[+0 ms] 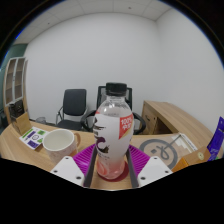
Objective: Pour water
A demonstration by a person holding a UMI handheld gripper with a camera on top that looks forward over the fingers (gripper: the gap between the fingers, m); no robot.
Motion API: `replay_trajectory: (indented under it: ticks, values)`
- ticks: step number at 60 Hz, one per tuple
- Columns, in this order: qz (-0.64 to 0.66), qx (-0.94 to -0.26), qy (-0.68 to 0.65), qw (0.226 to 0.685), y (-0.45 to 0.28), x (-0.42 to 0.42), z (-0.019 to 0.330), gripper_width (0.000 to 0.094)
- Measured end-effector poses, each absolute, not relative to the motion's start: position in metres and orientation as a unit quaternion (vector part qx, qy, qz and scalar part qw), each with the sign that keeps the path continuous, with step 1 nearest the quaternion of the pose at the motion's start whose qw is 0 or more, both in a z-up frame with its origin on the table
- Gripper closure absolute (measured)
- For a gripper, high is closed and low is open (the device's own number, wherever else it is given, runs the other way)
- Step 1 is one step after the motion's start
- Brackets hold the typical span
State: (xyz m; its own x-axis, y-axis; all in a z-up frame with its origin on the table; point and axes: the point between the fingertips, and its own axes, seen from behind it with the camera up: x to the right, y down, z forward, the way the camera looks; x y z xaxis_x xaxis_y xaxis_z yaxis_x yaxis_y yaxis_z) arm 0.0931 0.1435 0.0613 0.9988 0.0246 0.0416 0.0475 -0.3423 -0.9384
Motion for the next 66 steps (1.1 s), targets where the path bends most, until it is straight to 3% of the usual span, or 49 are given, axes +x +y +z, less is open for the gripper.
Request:
replay_trajectory:
  ticks: [2,4,7,15,39,52,66]
  values:
    - [-0.010,-0.825,-0.022,0.565,0.140,0.092,0.060,0.0269]
    - [-0.012,-0.828,-0.023,0.560,0.136,0.093,0.061,0.0057]
    - [-0.018,-0.833,-0.029,0.553,0.128,0.093,0.065,0.0107]
    - [-0.040,-0.843,-0.026,0.536,0.087,0.089,0.089,0.0070]
    - [-0.019,-0.870,0.037,0.491,-0.143,-0.008,0.193,0.0080]
    - [-0.050,-0.872,0.044,0.485,-0.234,-0.038,0.222,0.0080]
    - [-0.055,-0.871,0.046,0.486,-0.274,-0.049,0.235,0.0078]
